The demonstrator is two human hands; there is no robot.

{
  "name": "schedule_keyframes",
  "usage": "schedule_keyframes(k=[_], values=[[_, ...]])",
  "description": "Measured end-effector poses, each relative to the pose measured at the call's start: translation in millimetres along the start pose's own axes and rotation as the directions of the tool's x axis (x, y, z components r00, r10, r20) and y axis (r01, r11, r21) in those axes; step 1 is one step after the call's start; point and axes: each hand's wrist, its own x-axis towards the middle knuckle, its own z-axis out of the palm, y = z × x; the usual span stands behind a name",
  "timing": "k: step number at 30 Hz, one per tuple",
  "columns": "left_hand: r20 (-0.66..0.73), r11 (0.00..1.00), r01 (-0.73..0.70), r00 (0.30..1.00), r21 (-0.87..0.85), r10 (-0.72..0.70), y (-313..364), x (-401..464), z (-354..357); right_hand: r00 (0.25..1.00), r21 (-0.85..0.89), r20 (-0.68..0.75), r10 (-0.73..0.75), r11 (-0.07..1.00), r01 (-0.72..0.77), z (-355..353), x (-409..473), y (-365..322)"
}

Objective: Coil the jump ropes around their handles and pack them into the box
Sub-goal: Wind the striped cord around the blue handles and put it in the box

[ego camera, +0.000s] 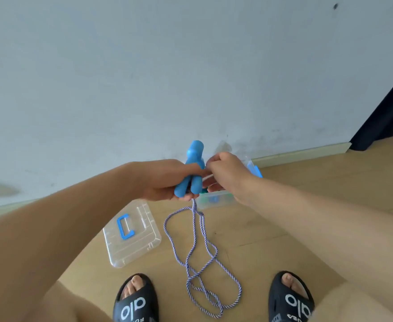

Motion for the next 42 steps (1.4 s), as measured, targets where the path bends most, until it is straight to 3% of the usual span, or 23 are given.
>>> schedule_keyframes(k=[2,5,10,17,19,23,27,30,34,37,42], values=[[-0.001,0.998,-0.012,1.0,0.06,0.012,0.7,-18.2,-6.8,0.999,-0.057,0.046,-0.024,0.998,0.026,-5.4,-9.1,-6.1],[0.047,0.997,-0.001,0.999,0.077,-0.003,0.7,-42.1,-16.6,0.995,-0.378,0.03,-0.093,0.921,0.097,-14.3,-14.8,-11.8],[0.177,0.998,-0.026,0.984,0.059,0.015,-2.0,-66.6,-26.4,0.92,-0.152,0.387,-0.064,0.979,0.133,-9.2,-13.9,-3.4],[0.123,0.993,-0.071,0.991,0.091,0.059,-5.5,-67.4,-39.7,0.887,-0.109,0.457,-0.063,0.986,0.127,-24.1,-13.8,-10.8],[0.095,0.978,-0.089,0.993,0.186,0.072,-8.4,-64.8,-37.3,0.873,-0.128,0.483,-0.068,0.981,0.147,-26.1,-16.6,-17.2],[-0.074,0.835,-0.087,0.986,0.543,0.151,-9.0,-55.7,-27.4,0.872,-0.088,0.486,-0.052,0.99,0.108,-27.5,-20.1,-30.2],[-0.181,0.785,-0.133,0.937,0.605,0.298,-5.5,-51.4,-30.0,0.865,-0.033,0.501,-0.014,0.999,0.035,-37.0,-16.8,-36.5],[-0.198,0.731,-0.168,0.901,0.661,0.387,-4.8,-48.2,-30.7,0.878,-0.032,0.475,-0.063,0.996,0.089,-39.8,-16.9,-39.3],[-0.181,0.522,-0.143,0.834,0.841,0.52,-2.1,-47.0,-34.1,0.882,0.009,0.447,-0.148,0.987,0.161,-33.1,-16.3,-37.7],[-0.159,0.408,-0.089,0.831,0.909,0.534,-4.2,-46.9,-34.3,0.893,0.0,0.422,-0.155,0.985,0.171,-29.1,-17.3,-38.0],[-0.147,0.328,-0.056,0.814,0.943,0.562,-5.0,-39.6,-32.6,0.913,-0.044,0.386,-0.131,0.986,0.16,-23.4,-18.7,-40.3]])
